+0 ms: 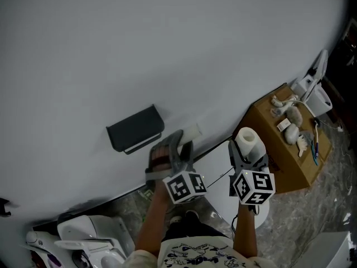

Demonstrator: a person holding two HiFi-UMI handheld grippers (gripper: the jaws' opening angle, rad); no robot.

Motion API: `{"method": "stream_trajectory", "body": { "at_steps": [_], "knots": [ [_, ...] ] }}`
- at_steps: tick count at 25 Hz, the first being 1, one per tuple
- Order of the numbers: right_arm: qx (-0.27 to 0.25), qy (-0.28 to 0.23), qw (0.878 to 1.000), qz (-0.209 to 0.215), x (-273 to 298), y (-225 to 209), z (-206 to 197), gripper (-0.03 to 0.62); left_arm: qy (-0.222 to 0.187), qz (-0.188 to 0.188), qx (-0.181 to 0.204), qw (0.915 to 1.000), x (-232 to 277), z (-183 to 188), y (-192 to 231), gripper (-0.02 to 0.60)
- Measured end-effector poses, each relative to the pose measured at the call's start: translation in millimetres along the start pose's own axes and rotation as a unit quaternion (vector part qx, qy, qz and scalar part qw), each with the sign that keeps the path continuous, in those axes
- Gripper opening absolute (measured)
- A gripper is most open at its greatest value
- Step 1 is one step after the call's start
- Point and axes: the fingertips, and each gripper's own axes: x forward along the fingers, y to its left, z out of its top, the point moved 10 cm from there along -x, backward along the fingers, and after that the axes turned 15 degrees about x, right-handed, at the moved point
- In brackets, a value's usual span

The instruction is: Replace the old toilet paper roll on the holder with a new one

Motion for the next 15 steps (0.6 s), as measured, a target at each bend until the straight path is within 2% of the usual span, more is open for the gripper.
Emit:
{"method": "stream_trajectory", "body": {
  "at_steps": [3,5,7,10,15],
  "knots": [
    [-0.004,0.0,1.0,0.013,-1.6,9.7,-0.6,0.305,-0.035,0.006,-0.078,0.9963,-18.2,-7.5,13.6,0.189],
    [-0.005,0.0,1.0,0.02,-2.6,16.0,-0.7,0.305,-0.057,0.008,-0.135,0.9892,-31.0,-13.5,23.2,0.19],
    [-0.005,0.001,1.0,0.027,-3.2,22.2,-1.2,0.305,-0.081,0.007,-0.196,0.9773,-42.6,-21.8,31.4,0.19],
    [-0.006,0.002,0.999,0.038,-4.3,32.0,-3.7,0.305,-0.115,0.012,-0.276,0.9542,-59.7,-37.1,45.7,0.19],
    [-0.009,0.003,0.999,0.053,-2.7,47.3,-7.2,0.305,-0.131,0.046,-0.362,0.9216,-84.5,-67.2,63.8,0.19]
  ]
}}
